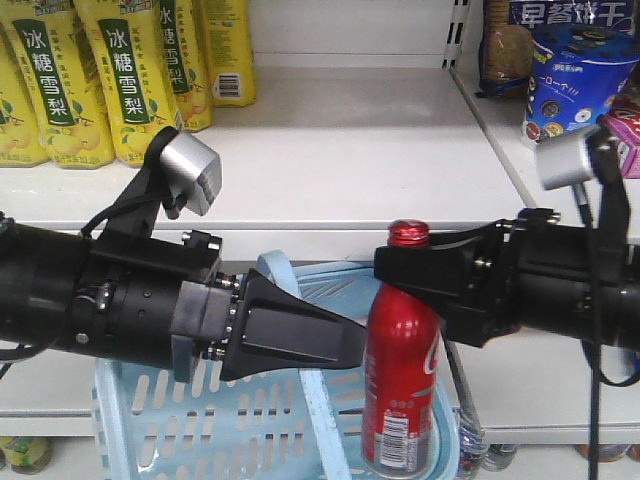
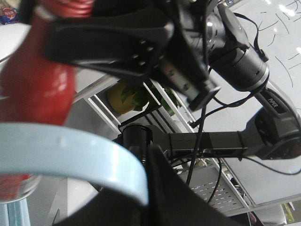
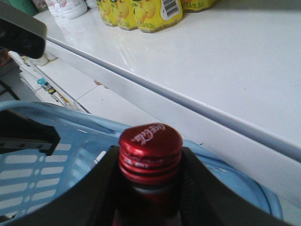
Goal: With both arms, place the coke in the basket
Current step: 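Lift the bottle off the shelf and carry it over the basket, then lower the bottle into the basket and open the right gripper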
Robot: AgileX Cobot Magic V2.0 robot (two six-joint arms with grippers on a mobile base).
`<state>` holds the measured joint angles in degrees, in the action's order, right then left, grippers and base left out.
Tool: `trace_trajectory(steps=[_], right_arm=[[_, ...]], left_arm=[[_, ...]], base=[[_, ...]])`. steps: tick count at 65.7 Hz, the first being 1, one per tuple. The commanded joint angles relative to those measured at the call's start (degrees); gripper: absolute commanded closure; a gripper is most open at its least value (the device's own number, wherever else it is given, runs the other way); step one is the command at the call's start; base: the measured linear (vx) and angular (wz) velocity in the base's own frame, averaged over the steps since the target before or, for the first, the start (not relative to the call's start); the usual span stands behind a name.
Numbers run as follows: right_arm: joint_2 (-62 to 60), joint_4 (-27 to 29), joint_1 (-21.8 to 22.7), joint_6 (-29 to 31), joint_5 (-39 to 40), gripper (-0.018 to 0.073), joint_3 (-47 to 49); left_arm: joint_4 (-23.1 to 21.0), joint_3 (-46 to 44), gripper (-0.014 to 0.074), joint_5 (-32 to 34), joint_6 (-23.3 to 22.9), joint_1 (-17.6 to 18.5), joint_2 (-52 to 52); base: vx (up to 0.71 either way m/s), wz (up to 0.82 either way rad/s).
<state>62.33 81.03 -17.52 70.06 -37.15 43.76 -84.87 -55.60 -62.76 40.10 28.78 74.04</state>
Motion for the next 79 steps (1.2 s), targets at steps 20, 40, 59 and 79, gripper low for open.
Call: trace_trajectory(steps=[20,40,59,79], right_arm=[[3.84,4.63,-8.4,0.55,10.7,0.0519,1.87],[4.66,4.01,-8.4,0.82,11.74,0.0214,1.87],[4.37,3.5,-8.4,0.44,12.59,0.0013,1.87],[-3.71,-4.96,-8.07,-4.53,14.43,0.0356,1.87]], left_arm=[[-4.84,-1.52,0.0602,-0.91,0.51,0.33,-1.88],[-4.89,-1.52,0.0602,-0.91,0.51,0.33,-1.88],[-4.82,-1.52,0.0602,-0.91,0.51,0.33,-1.88],[-4.84,-1.52,0.0602,-0.91,0.51,0.33,-1.88]], base=[[0.0,0.0],[0.0,0.0],[0.0,0.0],[0.0,0.0]])
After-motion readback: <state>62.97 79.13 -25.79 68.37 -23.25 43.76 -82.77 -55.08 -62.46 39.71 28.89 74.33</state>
